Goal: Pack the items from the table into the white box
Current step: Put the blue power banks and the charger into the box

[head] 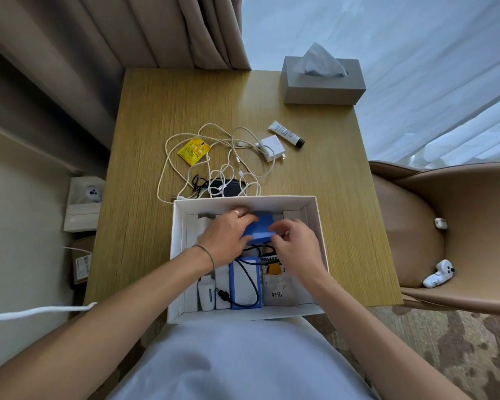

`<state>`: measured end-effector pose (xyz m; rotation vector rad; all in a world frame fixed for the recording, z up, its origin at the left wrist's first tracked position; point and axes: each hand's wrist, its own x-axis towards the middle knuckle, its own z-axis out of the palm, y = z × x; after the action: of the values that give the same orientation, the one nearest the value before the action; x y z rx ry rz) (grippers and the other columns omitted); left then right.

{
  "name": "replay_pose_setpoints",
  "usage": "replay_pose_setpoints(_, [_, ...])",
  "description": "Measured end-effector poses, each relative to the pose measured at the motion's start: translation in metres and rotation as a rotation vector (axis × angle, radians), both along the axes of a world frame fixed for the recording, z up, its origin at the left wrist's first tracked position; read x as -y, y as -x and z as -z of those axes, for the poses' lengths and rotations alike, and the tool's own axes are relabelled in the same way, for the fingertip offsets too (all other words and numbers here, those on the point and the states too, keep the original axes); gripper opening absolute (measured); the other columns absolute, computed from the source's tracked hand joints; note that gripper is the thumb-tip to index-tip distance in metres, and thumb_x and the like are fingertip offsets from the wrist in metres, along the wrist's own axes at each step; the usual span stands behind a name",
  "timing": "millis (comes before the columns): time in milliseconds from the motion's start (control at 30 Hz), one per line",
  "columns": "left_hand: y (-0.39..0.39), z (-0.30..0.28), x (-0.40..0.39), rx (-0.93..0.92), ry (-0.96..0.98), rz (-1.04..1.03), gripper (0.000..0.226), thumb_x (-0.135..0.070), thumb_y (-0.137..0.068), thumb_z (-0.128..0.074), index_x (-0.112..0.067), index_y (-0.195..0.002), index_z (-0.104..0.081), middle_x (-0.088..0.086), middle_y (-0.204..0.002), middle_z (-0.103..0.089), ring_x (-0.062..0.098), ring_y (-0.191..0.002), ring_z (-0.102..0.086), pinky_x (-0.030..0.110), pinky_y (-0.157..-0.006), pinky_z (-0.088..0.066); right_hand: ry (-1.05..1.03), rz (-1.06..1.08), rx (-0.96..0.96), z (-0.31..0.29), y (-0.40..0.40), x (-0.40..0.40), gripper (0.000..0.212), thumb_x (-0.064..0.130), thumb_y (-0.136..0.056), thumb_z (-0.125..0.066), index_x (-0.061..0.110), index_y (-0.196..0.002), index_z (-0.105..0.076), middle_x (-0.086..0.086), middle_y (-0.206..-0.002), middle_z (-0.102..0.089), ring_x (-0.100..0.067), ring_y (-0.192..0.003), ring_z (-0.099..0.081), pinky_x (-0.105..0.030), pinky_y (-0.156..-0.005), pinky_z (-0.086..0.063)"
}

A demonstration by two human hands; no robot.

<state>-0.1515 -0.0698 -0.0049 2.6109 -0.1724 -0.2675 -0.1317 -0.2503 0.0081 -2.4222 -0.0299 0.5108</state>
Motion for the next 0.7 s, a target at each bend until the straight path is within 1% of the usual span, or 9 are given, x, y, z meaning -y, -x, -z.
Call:
replay_pose_setpoints(67, [0.010,-0.009,-0.008,0.110,-0.027,0.050,0.036,-0.012,-0.085,-0.067,-0.019,-0.121,-0.065,0.001,-0.112,-0.059,0.022,-0.099,-0.058,0.039,-0.081,-0.054,0.016,-0.109,-0.021,-0.005,0.006,0.001,0.015,0.034,-0.093,-0.061,0.029,-0.091,-0.074,0.014,-0.075,-0.067,-0.006,-0.066,-0.062,-0.031,-0.060,-0.052])
replay_pose_setpoints(100, [0.015,-0.012,-0.012,0.094,-0.026,0.107,0.037,-0.012,-0.083,-0.065,-0.022,-0.118,-0.066,-0.002,-0.103,-0.057,0.020,-0.091,-0.057,0.037,-0.074,-0.053,0.054,-0.195,-0.035,-0.007,0.009,0.000,0.019,0.041,-0.092,-0.061,0.029,-0.085,-0.074,0.013,-0.070,-0.064,-0.007,-0.063,-0.060,-0.029,-0.056,-0.047])
replay_pose_setpoints(167, [0.024,-0.018,-0.014,-0.059,-0.054,0.270,0.040,-0.020,-0.081,-0.065,-0.030,-0.120,-0.063,-0.007,-0.092,-0.054,0.018,-0.084,-0.058,0.034,-0.065,-0.050,0.162,-0.357,-0.026,-0.006,0.015,-0.003,0.030,0.054,-0.087,-0.060,0.028,-0.082,-0.074,0.011,-0.075,-0.059,-0.010,-0.067,-0.057,-0.028,-0.054,-0.041])
replay_pose_setpoints(233, [0.027,-0.019,-0.010,-0.150,-0.159,0.389,0.039,-0.035,-0.085,-0.065,-0.036,-0.124,-0.059,-0.008,-0.093,-0.060,0.016,-0.087,-0.060,0.028,-0.056,-0.038,0.225,-0.461,0.015,-0.002,0.022,-0.007,0.035,0.061,-0.081,-0.061,0.028,-0.079,-0.069,0.010,-0.079,-0.055,-0.011,-0.070,-0.053,-0.027,-0.052,-0.035])
replay_pose_setpoints(333, [0.022,-0.015,-0.004,-0.202,-0.233,0.367,0.033,-0.047,-0.093,-0.059,-0.035,-0.124,-0.060,-0.006,-0.101,-0.065,0.016,-0.094,-0.062,0.021,-0.052,-0.020,0.270,-0.513,0.018,0.001,0.027,-0.010,0.033,0.060,-0.078,-0.067,0.028,-0.083,-0.068,0.005,-0.085,-0.052,-0.016,-0.076,-0.051,-0.028,-0.055,-0.033])
replay_pose_setpoints(433, [0.014,-0.012,-0.003,-0.289,-0.152,0.257,0.025,-0.046,-0.097,-0.053,-0.028,-0.108,-0.065,-0.003,-0.097,-0.066,0.017,-0.091,-0.061,0.027,-0.059,-0.037,0.314,-0.547,0.020,0.000,0.026,-0.009,0.017,0.039,-0.079,-0.069,0.022,-0.078,-0.068,0.004,-0.082,-0.047,-0.018,-0.079,-0.047,-0.026,-0.051,-0.026])
replay_pose_setpoints(533, [0.008,-0.013,-0.009,-0.367,0.067,0.117,0.021,-0.039,-0.099,-0.054,-0.022,-0.098,-0.066,-0.002,-0.083,-0.064,0.014,-0.074,-0.057,0.031,-0.065,-0.047,0.191,-0.503,-0.034,-0.007,0.024,-0.006,0.017,0.022,-0.084,-0.063,0.022,-0.069,-0.056,0.005,-0.066,-0.053,-0.023,-0.072,-0.053,-0.028,-0.049,-0.030])
replay_pose_setpoints(633, [0.006,-0.015,-0.016,-0.341,0.257,0.006,0.016,-0.032,-0.100,-0.055,-0.025,-0.089,-0.063,-0.005,-0.070,-0.060,0.009,-0.061,-0.052,0.026,-0.057,-0.041,-0.185,-0.291,-0.277,-0.021,0.013,0.003,0.013,0.018,-0.092,-0.063,0.023,-0.080,-0.063,0.000,-0.067,-0.071,-0.018,-0.065,-0.068,-0.030,-0.058,-0.052])
replay_pose_setpoints(700, [0.005,-0.016,-0.021,-0.319,0.339,-0.044,0.018,-0.029,-0.100,-0.055,-0.029,-0.082,-0.060,-0.006,-0.066,-0.060,0.006,-0.059,-0.053,0.024,-0.059,-0.041,-0.334,-0.263,-0.343,-0.029,0.004,0.010,0.012,0.021,-0.098,-0.061,0.020,-0.087,-0.065,0.002,-0.062,-0.068,-0.013,-0.057,-0.065,-0.025,-0.055,-0.049])
